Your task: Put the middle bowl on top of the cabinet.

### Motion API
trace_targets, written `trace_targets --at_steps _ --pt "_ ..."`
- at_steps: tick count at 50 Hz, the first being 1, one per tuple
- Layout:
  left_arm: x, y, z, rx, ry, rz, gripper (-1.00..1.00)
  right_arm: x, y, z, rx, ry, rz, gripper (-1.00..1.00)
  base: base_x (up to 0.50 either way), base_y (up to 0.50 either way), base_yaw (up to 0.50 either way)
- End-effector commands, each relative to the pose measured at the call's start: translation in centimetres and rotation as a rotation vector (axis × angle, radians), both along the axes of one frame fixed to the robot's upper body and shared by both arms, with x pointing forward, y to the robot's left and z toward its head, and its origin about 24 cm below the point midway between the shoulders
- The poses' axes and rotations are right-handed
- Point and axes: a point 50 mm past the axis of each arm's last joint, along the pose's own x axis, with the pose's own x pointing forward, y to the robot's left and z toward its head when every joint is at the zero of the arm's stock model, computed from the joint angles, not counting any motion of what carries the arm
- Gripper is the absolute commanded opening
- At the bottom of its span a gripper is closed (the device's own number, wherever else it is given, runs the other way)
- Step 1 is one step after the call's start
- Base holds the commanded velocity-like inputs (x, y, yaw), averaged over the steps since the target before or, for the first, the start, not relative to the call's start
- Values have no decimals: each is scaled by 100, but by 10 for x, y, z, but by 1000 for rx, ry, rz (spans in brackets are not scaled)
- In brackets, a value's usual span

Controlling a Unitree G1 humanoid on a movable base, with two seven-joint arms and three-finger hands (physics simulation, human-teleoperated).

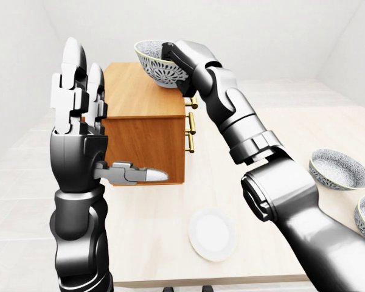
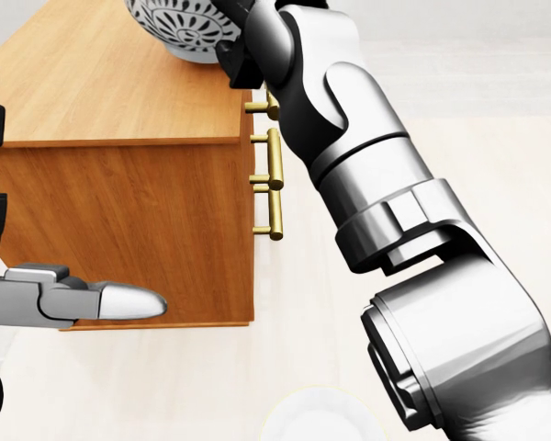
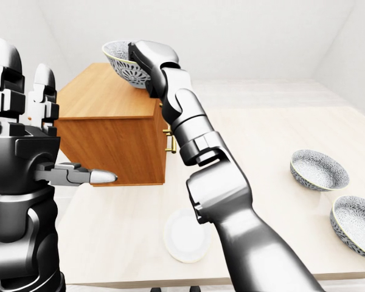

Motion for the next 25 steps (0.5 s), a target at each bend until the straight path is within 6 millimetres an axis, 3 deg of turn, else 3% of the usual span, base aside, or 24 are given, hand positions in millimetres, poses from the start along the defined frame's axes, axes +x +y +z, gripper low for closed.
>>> trace_targets --at_steps 1,16,25 --pt "0 0 0 2 3 -5 100 0 13 -1 14 -11 0 -100 0 0 0" --pt "2 -1 -2 7 13 -8 100 -4 33 -11 10 3 34 -100 0 0 0" --pt "2 -1 -2 13 15 -3 100 -2 33 -24 21 30 27 -100 0 0 0"
